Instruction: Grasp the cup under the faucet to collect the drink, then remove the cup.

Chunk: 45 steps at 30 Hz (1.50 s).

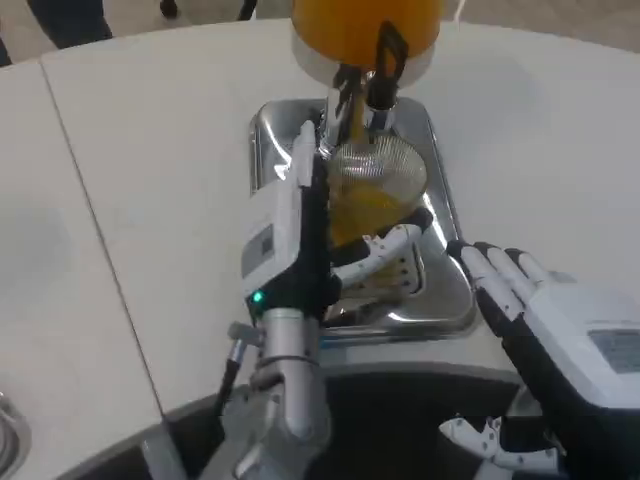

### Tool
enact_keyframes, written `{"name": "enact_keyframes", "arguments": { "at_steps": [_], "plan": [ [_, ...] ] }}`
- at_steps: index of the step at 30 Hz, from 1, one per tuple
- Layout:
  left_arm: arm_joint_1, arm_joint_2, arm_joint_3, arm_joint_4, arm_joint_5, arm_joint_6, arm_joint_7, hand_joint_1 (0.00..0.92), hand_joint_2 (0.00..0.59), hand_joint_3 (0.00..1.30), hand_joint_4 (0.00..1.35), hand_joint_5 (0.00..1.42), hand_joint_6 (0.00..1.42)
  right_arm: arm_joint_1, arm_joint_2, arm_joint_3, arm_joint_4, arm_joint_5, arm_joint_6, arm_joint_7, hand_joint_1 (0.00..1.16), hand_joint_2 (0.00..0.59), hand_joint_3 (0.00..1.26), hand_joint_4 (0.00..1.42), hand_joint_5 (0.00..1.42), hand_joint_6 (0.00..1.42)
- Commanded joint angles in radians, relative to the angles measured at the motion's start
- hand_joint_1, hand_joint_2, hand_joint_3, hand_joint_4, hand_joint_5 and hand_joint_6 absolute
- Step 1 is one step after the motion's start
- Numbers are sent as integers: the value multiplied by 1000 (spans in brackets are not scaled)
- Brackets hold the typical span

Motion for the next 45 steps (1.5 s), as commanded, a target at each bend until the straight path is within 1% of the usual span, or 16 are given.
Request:
{"name": "enact_keyframes", "arguments": {
  "at_steps": [1, 2, 4, 6, 8, 10, 12, 16, 21, 23, 27, 29, 34, 37, 42, 45],
  "plan": [
    [0, -40, -30, 23, 31, 6, 84, 611, 75, 378, 506, 914, 1181, -22, -8, -27, 13, 9, 26, 22, 628, 309, 0, 0, 0, 65],
    [1, -43, -33, 25, 32, 4, 96, 606, 73, 467, 614, 995, 1274, -23, -9, -30, 14, 10, 29, 21, 628, 310, 0, 0, 0, 65],
    [6, -55, -36, 30, 28, 1, 125, 615, 63, 643, 830, 1144, 1409, -29, -15, -33, 17, 11, 32, 25, 627, 310, 0, 0, 0, 65],
    [8, -64, -38, 37, 23, -9, 152, 616, 53, 800, 1034, 1268, 1424, -37, -16, -34, 20, 15, 40, 35, 625, 313, 0, 0, 0, 65],
    [7, -66, -40, 45, 15, -25, 165, 616, 38, 940, 1133, 1345, 1424, -39, -11, -29, 26, 12, 44, 24, 622, 316, 0, 0, 0, 65],
    [8, -68, -39, 47, 4, -46, 168, 626, 22, 1007, 1123, 1361, 1424, -47, -6, -20, 43, 4, 47, 15, 598, 326, 0, 0, 0, 65],
    [9, -68, -36, 49, -5, -57, 167, 638, 9, 1035, 1110, 1369, 1424, -52, 2, -11, 52, 0, 52, 7, 599, 325, 0, 0, 0, 65],
    [7, -64, -23, 52, -23, -63, 153, 658, 0, 1061, 1098, 1362, 1424, -51, 4, -3, 62, 1, 53, -2, 602, 327, 0, 0, 0, 70],
    [12, -58, -15, 47, -31, -75, 146, 674, 0, 1084, 1085, 1348, 1424, -68, 4, -8, 77, 0, 66, -5, 605, 328, 0, 0, 0, 75],
    [15, -55, -11, 42, -35, -81, 146, 686, 0, 1095, 1085, 1348, 1424, -76, -3, -7, 86, 9, 65, -9, 606, 328, 0, 0, 0, 77],
    [25, -32, -2, 8, -39, -103, 141, 691, 0, 1105, 1073, 1348, 1424, -87, -16, -11, 95, 36, 62, -18, 608, 332, 0, 0, 0, 78],
    [32, -21, 3, -12, -39, -109, 135, 689, 0, 1106, 1073, 1348, 1424, -95, -31, -14, 97, 48, 53, -23, 606, 333, 0, 0, 0, 79],
    [70, 31, 28, -98, -53, -123, 90, 687, 0, 1110, 1073, 1348, 1424, -93, -54, -28, 94, 72, 51, -36, 605, 339, 0, 0, 0, 79],
    [111, 60, 46, -166, -54, -122, 69, 688, 0, 1112, 1073, 1347, 1424, -87, -57, -25, 95, 81, 50, -52, 605, 341, 0, 0, 0, 80],
    [160, 74, 63, -239, -50, -110, 49, 690, 0, 1121, 1073, 1337, 1424, -84, -62, -8, 97, 84, 40, -70, 606, 343, 0, 0, 0, 80],
    [183, 82, 72, -274, -46, -105, 40, 691, 0, 1125, 1073, 1334, 1424, -75, -67, -9, 94, 86, 35, -77, 606, 343, 0, 0, 0, 80]
  ]
}}
